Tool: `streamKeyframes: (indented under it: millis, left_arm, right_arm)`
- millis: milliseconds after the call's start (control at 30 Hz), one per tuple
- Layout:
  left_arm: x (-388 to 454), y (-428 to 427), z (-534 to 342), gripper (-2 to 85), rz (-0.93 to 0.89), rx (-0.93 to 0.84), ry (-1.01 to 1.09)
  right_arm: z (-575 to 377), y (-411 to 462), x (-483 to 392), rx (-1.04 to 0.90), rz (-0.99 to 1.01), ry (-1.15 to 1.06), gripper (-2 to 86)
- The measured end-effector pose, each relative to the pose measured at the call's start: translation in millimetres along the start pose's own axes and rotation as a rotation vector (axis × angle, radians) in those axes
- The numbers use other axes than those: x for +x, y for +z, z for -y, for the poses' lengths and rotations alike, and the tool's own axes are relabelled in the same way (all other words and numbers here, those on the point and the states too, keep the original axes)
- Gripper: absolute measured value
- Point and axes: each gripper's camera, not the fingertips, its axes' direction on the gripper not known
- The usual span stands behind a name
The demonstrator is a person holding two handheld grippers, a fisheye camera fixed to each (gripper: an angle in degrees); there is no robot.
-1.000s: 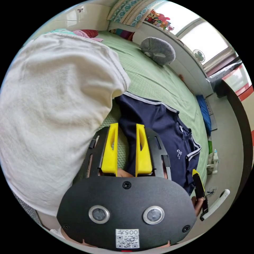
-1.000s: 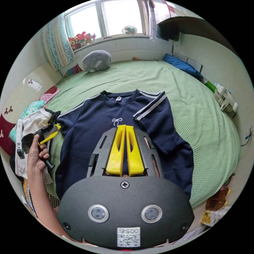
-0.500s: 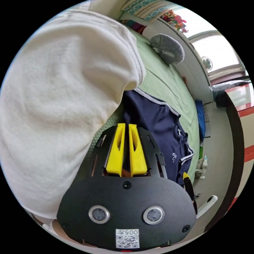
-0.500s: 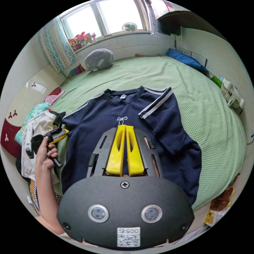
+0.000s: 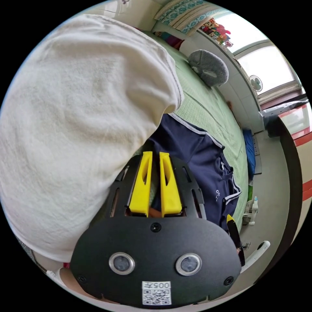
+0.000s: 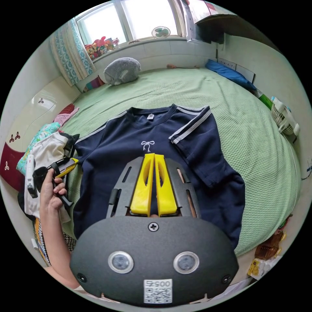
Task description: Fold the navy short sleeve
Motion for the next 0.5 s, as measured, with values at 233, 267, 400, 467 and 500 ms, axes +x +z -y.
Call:
streamKeyframes:
  millis: [233, 267, 400, 467, 500]
  left_arm:
    - [-12, -3, 4, 11.5, -0.056, 0.049, 0.015]
    - [-13, -3, 5, 11.6, -0.057, 0.052, 0.014]
    - [-19, 16, 13, 11.8, -0.063, -0.002, 0.021]
    - [-22, 24, 16, 11.0, -0.07, -0.03, 0.009]
    - [-24, 25, 17, 10.2, -0.068, -0.027, -0.006]
  right_arm:
    - [10, 9, -1, -0.012, 0.032, 0.023, -1.1]
    - [11, 10, -3, -0.013, 0.034, 0.023, -1.1]
    - [16, 15, -16, -0.017, 0.028, 0.001, -1.0]
    - [17, 18, -23, -0.018, 0.026, -0.019, -1.0]
    - [18, 20, -29, -0.021, 0.036, -0.039, -0.9]
